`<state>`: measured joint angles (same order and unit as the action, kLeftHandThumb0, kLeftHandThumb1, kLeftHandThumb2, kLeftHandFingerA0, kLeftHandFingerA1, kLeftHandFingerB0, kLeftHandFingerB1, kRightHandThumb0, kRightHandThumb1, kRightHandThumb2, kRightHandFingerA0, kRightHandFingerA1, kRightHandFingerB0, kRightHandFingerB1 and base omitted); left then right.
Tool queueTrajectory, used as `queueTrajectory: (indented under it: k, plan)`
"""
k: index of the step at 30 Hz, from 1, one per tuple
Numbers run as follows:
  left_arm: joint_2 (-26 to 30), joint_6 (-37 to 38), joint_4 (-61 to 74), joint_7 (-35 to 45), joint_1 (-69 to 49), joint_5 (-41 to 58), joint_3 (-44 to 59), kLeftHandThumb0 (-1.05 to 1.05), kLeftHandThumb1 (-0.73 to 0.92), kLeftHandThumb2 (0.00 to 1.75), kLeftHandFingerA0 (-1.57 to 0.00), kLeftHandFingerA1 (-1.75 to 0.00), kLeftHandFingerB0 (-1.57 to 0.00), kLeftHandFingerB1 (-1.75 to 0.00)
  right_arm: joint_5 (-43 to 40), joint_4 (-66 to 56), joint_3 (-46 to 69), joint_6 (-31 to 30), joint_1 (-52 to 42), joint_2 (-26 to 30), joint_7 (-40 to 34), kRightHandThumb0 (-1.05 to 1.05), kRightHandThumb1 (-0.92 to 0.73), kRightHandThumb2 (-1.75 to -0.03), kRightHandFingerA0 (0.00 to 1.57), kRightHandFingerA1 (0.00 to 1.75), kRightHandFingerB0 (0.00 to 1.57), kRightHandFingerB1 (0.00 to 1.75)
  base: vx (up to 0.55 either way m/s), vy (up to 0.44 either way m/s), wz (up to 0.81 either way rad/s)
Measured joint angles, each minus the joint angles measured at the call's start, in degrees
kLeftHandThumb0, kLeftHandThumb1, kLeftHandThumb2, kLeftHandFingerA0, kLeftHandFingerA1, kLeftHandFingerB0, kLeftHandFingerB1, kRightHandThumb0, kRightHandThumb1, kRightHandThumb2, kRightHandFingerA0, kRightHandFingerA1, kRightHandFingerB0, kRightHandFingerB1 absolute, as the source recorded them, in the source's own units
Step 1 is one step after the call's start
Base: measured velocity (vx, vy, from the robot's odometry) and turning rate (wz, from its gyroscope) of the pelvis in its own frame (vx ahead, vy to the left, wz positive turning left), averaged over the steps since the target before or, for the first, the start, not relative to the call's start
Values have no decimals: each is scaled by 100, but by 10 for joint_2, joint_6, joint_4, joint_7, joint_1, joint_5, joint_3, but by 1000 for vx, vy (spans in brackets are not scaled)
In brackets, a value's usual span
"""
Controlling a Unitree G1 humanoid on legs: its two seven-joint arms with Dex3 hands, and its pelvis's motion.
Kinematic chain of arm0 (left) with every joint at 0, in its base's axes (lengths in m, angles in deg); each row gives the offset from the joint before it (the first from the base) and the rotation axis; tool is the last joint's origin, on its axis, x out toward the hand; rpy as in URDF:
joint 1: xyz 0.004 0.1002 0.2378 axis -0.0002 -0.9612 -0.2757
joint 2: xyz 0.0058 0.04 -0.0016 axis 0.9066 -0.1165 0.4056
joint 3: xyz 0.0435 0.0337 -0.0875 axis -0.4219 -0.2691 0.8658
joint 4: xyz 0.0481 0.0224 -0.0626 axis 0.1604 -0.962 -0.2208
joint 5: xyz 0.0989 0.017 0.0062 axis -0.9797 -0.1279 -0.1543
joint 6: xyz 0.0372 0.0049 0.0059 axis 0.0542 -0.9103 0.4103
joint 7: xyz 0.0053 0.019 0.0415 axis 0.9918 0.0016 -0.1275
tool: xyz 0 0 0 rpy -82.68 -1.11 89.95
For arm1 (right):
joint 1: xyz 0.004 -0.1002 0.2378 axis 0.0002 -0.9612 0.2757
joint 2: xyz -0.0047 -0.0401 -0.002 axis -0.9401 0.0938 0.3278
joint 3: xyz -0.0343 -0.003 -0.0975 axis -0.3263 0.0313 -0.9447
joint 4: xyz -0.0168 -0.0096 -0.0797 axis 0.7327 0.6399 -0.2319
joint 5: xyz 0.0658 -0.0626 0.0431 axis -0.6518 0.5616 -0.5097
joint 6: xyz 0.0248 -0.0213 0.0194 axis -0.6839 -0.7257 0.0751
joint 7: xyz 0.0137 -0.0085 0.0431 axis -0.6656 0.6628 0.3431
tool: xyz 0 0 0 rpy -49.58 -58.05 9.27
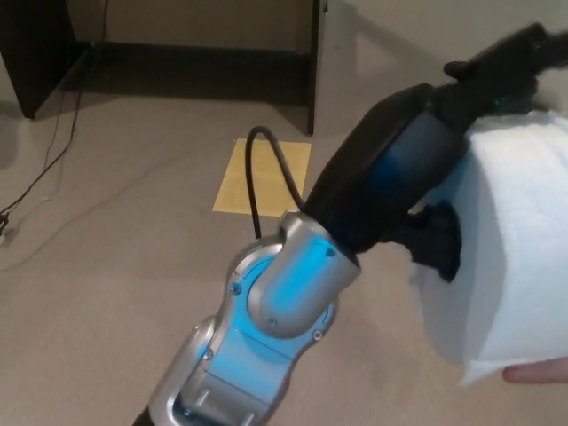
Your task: A person is holding a toilet paper roll and the robot extends its left hand to grab the roll by inserting its thumb into the gap in the middle and brings its hand down by its side. Then it extends its arm again to hand the toilet paper roll back to the person.
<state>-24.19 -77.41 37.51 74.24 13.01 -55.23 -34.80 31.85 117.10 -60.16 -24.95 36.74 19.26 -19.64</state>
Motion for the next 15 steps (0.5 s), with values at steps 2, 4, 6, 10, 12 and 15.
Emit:
queueTrajectory:
  k: [2, 4, 6, 10, 12, 15]
  plan:
    - [10, 0, 6, 9, -2, 2, -1, -6, 70, 74, -99, -145, -96, -80, 0, 0, 0, 0, 0, 0, 0, -46, -54, -85, 61, 66, 38, 52, 0, 0, 0]
    - [19, 0, 10, 13, -8, 3, -3, -2, 70, 83, -78, -162, -76, -129, 0, 0, 0, 0, 0, 0, 1, -39, -66, -60, 68, 59, 43, 39, 0, 0, 0]
    - [26, 2, 13, 13, -19, 2, -3, -5, 76, 80, -78, -165, -70, -134, 0, 0, 0, 0, 0, 0, 1, -39, -67, -60, 64, 52, 43, 39, 0, 0, 0]
    - [39, 9, 24, 9, -47, -2, 4, -8, 80, 76, -79, -171, -67, -139, 0, 0, 1, 0, 1, -1, 3, -44, -54, -86, 60, 66, 40, 53, 0, 0, 0]
    - [51, 10, 34, 8, -63, -2, 18, -4, 71, 83, -95, -170, -71, -143, 0, 0, 1, 0, 1, -1, 3, -43, -54, -86, 59, 65, 40, 53, 0, 0, 0]
    - [66, 16, 40, 8, -79, 0, 41, -3, 65, 103, -82, -166, -68, -141, 0, 0, 1, 0, 1, -1, 3, -44, -54, -86, 62, 67, 41, 54, 0, 0, 0]
